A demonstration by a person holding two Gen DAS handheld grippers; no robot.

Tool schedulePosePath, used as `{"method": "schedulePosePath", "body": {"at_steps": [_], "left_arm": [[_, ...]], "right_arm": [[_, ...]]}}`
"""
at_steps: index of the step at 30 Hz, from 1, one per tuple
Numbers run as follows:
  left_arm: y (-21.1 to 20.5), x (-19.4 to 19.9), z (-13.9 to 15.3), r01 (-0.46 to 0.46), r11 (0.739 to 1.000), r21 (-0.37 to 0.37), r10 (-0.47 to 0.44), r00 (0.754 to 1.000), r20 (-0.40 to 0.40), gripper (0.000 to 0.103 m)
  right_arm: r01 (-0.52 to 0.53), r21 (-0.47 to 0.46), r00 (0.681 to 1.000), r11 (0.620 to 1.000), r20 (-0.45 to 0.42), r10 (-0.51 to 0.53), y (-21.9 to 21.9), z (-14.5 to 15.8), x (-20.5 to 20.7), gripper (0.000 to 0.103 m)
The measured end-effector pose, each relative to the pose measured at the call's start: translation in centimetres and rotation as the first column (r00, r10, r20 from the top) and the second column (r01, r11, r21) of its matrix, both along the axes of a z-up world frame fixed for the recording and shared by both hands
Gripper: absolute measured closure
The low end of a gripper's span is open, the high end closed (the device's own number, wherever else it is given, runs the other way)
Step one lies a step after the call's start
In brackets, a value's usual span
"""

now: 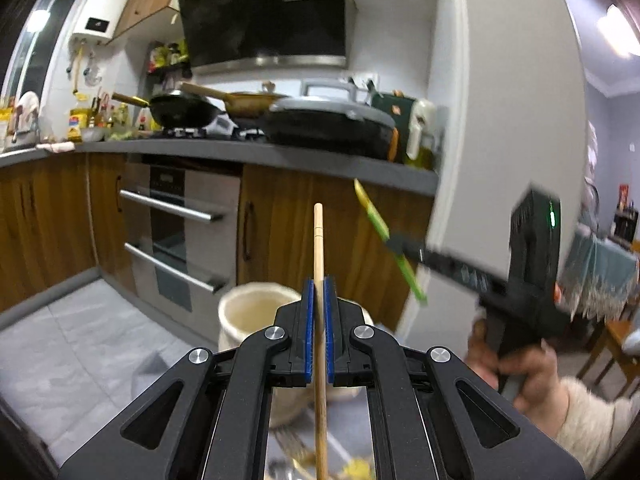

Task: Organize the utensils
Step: 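Carry the chopstick over the taller cup and open the left tool while the right tool carries its utensil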

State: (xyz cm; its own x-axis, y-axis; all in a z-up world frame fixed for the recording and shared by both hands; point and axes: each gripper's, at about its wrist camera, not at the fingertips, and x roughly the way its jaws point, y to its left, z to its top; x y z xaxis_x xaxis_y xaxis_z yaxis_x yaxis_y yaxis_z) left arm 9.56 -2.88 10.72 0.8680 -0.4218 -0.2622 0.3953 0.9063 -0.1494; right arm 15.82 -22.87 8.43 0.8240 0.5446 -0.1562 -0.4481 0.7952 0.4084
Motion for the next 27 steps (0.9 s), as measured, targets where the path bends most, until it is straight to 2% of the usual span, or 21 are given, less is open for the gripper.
{"method": "schedulePosePath", "body": {"at_steps": [3,9,14,17,20,27], "left_arm": [[0.1,2.6,0.6,-0.028,0.999,-0.029,0.028,1.000,0.013,0.098],[-0.3,7.7,2.3,-0.102,0.992,-0.077,0.109,0.989,0.097,0.098],[-0.7,10.6,1.9,-0.155,0.985,-0.079,0.166,0.973,0.158,0.098],[-1.3,11.6,1.2,-0.192,0.980,-0.044,0.197,0.961,0.193,0.098],[-1.8,12.1,0.2,-0.209,0.978,0.001,0.205,0.959,0.198,0.098],[-0.8,10.7,-1.0,-0.188,0.982,-0.010,0.187,0.965,0.182,0.098]], "right_arm": [[-0.047,0.057,0.998,0.997,-0.030,0.048,0.0,-1.0,1.7,0.093],[-0.096,0.117,0.992,0.989,-0.071,0.104,0.5,-3.0,2.7,0.093],[-0.101,0.128,0.993,0.987,-0.056,0.109,0.5,-3.5,3.1,0.093],[-0.097,0.135,0.993,0.986,-0.046,0.105,0.4,-4.0,2.8,0.093],[-0.079,0.113,0.995,0.991,-0.045,0.084,0.9,-4.5,3.0,0.093],[0.020,-0.012,1.000,1.000,0.018,-0.020,2.2,-5.0,2.4,0.093]]}}
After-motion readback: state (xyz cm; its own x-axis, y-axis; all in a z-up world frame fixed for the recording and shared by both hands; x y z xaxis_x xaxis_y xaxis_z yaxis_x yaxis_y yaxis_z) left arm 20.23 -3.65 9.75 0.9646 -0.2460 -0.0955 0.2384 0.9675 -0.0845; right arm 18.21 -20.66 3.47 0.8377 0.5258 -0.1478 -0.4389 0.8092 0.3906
